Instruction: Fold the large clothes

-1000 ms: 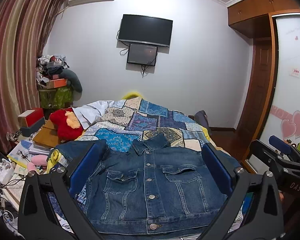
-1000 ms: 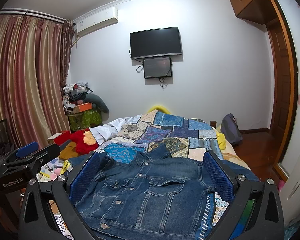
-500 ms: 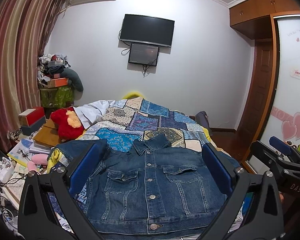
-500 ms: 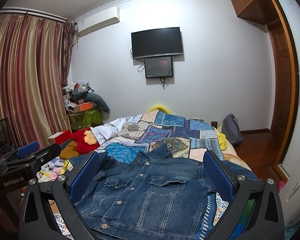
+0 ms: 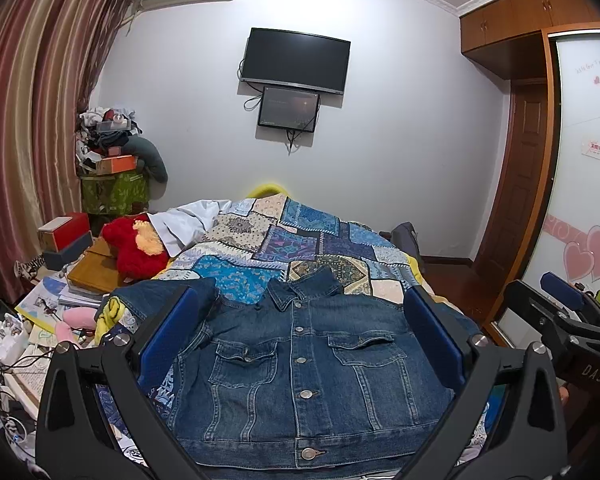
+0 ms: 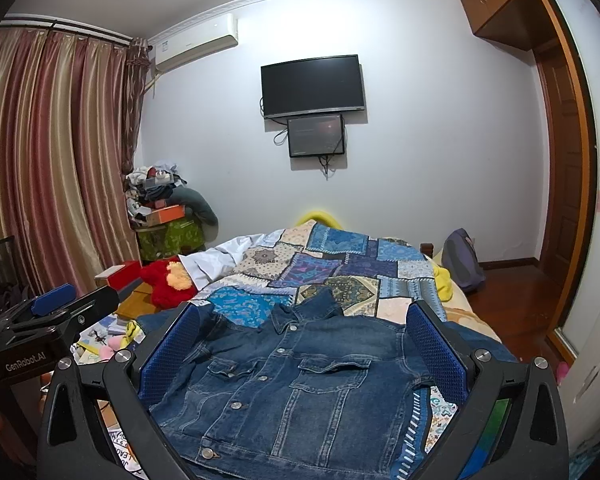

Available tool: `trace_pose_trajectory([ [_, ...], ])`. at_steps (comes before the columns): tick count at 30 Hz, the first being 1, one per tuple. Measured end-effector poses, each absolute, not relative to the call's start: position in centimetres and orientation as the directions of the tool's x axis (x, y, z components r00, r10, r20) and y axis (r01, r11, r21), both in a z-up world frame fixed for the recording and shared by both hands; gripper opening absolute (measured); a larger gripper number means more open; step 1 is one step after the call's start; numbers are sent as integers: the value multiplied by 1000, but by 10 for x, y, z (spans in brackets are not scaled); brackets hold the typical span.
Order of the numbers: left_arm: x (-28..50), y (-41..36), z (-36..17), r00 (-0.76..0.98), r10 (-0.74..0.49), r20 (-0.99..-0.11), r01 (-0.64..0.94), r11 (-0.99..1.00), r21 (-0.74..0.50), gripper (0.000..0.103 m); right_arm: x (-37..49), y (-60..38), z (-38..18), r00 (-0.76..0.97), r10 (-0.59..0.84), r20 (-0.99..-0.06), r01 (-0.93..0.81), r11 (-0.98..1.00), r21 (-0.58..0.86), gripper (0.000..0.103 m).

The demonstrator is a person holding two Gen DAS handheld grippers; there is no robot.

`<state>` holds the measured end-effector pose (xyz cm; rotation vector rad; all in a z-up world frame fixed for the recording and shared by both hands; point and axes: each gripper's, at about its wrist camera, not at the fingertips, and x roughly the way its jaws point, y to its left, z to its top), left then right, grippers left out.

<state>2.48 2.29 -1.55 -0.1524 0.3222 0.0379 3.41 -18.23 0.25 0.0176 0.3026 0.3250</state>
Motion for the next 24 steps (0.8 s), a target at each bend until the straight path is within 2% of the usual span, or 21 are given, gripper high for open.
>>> trace_pose_trajectory([
  [7,34,31,-23,941,29,-336,-83,986,-145,103,48,-178,0,897,311,-313,-307,950,65,103],
  [18,90,88,-45,911,144,-386,-220,963,-159,103,121,-140,-16,854,336,-398,-360,933,15,103],
  [24,139,147,-82,852,193,-487,-320,928,-192,103,192,-94,-43,807,358,-470,-420,907,-30,103],
])
